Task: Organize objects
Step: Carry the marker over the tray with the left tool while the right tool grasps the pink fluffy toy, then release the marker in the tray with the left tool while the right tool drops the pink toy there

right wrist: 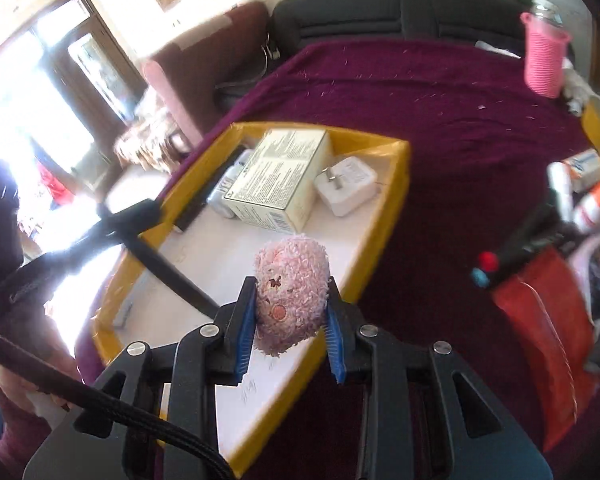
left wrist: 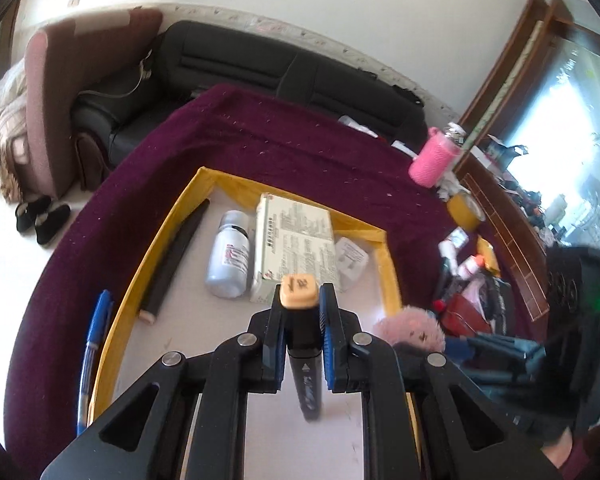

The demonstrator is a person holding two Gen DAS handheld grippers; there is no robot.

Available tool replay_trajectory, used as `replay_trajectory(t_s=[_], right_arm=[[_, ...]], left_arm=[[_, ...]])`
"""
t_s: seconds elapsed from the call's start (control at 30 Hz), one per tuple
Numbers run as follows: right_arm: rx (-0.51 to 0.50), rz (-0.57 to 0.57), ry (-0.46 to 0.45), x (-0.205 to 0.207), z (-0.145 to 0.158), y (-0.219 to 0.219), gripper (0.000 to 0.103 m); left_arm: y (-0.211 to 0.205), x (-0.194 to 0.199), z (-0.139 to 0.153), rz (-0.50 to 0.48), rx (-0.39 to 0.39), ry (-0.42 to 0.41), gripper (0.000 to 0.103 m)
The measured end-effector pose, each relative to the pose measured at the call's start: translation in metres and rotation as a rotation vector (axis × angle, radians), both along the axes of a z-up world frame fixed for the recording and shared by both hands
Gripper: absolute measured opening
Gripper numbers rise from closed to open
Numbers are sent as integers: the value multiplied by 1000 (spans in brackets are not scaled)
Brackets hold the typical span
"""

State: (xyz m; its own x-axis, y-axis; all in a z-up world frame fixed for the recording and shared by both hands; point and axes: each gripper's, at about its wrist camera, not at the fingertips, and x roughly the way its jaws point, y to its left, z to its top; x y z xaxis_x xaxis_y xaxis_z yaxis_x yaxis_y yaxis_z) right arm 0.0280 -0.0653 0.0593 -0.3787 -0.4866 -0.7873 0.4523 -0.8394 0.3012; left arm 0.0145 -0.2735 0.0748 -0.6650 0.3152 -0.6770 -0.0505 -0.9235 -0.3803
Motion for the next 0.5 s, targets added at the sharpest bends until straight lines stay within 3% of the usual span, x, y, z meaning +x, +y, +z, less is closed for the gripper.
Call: replay_trajectory(t_s=[0.1, 0.3, 0.37, 0.5], right_arm=[[65, -5, -4, -11, -14, -19, 28], [126, -28, 21, -19, -25, -29, 36], [112, -30, 16, -19, -22, -29, 49], [108, -73, 95, -16, -6, -22, 51]], left_arm=[[-5, -17, -14, -5, 49, -46, 13], [2, -35, -44, 11, 33, -142, 13], [0, -34, -45, 14, 56, -142, 14], [-5, -25, -36, 19, 42, -131, 16]])
